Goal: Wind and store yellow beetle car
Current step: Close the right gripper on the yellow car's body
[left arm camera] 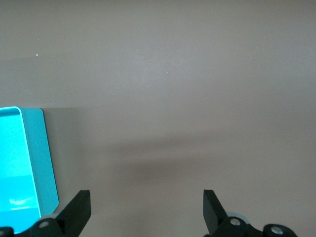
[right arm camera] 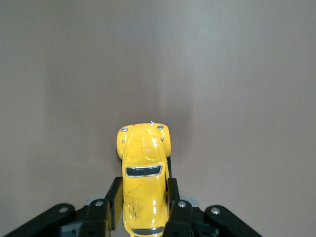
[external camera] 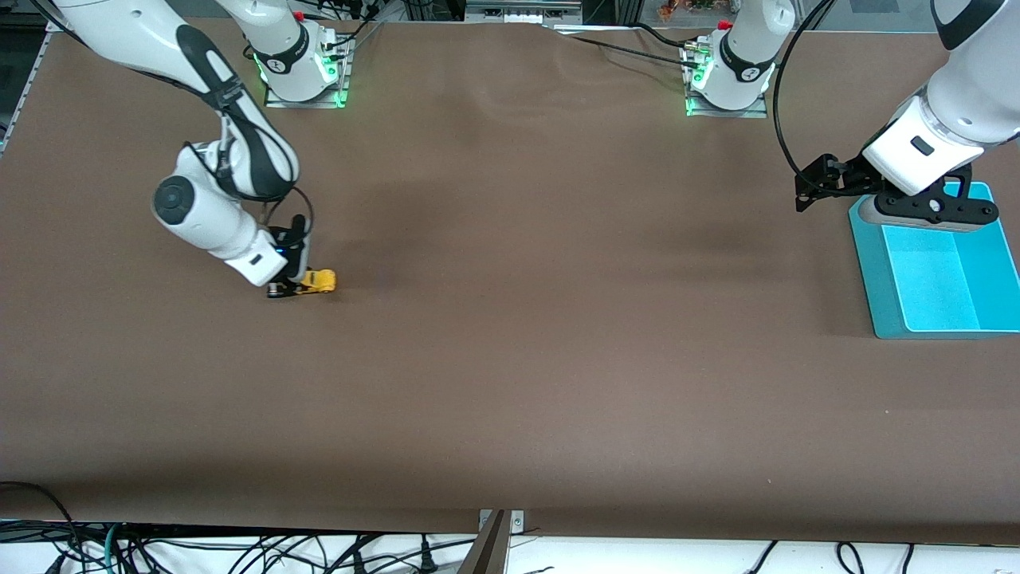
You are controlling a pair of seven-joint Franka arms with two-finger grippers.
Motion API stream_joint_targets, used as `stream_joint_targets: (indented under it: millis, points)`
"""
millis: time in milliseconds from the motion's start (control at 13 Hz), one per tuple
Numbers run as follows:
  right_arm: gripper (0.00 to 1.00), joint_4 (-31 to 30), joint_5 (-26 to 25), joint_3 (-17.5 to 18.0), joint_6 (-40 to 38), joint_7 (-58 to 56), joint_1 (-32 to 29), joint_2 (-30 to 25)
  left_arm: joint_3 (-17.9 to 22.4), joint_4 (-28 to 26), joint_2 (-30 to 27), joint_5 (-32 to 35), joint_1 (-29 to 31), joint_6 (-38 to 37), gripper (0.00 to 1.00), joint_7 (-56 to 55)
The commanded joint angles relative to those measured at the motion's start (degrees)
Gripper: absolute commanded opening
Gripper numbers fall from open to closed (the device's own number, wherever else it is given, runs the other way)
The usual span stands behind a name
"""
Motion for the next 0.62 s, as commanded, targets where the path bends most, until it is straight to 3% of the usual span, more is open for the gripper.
stream_joint_targets:
  millis: [0, 154, 462, 538]
  points:
    - [0.15, -2.8, -0.1, -3.7, 1.3, -9.1, -5.1, 1.3, 0.0, 1.6, 0.5, 1.2, -0.2, -1.4, 1.0, -0.4]
    - [0.16, -2.7, 0.2, -6.1, 0.7, -15.6, -8.7, 1.3, 0.0, 1.6, 0.6, 1.2, -0.3, -1.4, 1.0, -0.4]
    - [0.17, -1.9, 0.6, -6.7, -1.5, -19.5, -13.0, 1.2, 0.0, 1.6, 0.5, 1.2, -0.2, -1.4, 1.0, -0.3]
    - [0.24, -1.7, 0.8, -6.7, -2.3, -19.1, -13.0, 0.9, 0.0, 1.6, 0.5, 1.2, -0.2, -1.4, 1.0, -0.3]
